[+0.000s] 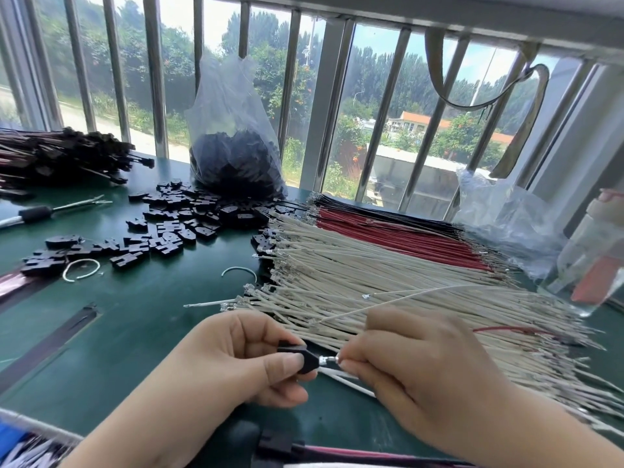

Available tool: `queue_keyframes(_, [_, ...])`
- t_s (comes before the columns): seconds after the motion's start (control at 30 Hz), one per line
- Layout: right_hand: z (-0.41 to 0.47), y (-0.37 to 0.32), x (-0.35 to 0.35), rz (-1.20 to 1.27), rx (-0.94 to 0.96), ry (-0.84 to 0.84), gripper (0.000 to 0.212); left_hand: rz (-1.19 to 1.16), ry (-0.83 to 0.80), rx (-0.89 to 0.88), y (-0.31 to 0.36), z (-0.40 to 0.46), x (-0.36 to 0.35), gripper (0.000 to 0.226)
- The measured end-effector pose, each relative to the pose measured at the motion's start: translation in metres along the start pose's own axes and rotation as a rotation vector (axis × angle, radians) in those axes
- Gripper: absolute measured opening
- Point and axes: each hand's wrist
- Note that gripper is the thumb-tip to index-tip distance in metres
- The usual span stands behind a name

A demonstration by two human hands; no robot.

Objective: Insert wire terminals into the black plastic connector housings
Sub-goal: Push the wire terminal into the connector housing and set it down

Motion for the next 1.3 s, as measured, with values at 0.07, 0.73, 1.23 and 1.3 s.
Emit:
queue_keyframes(0.07, [0.001, 0.000, -0.002, 0.001, -0.030, 0.002, 0.019, -0.006, 0.016, 0.001, 0.000, 0.000, -0.003, 0.020])
queue_keyframes(0.73, [-0.004, 0.006, -0.008, 0.201, -0.195, -0.045, 0.019, 0.073, 0.033, -0.032, 0.002, -0.003, -0.007, 0.033])
queue_keyframes(1.23, [0.002, 0.004, -0.016, 0.496, -0.363, -0.095, 0.043, -0.001, 0.029, -0.041, -0.001, 0.001, -0.004, 0.012])
queue_keyframes(1.3, [0.001, 0.005, -0.009, 0.717, -0.491, -0.058, 0.055, -0.036, 0.035, -0.036, -0.002, 0.002, -0.004, 0.013])
Point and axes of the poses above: each hand's wrist, its own z-axis towards the middle knuckle, its own x-axis out of the back of the hand, y = z × x, and after that the axes turned 5 degrees about z, right-handed
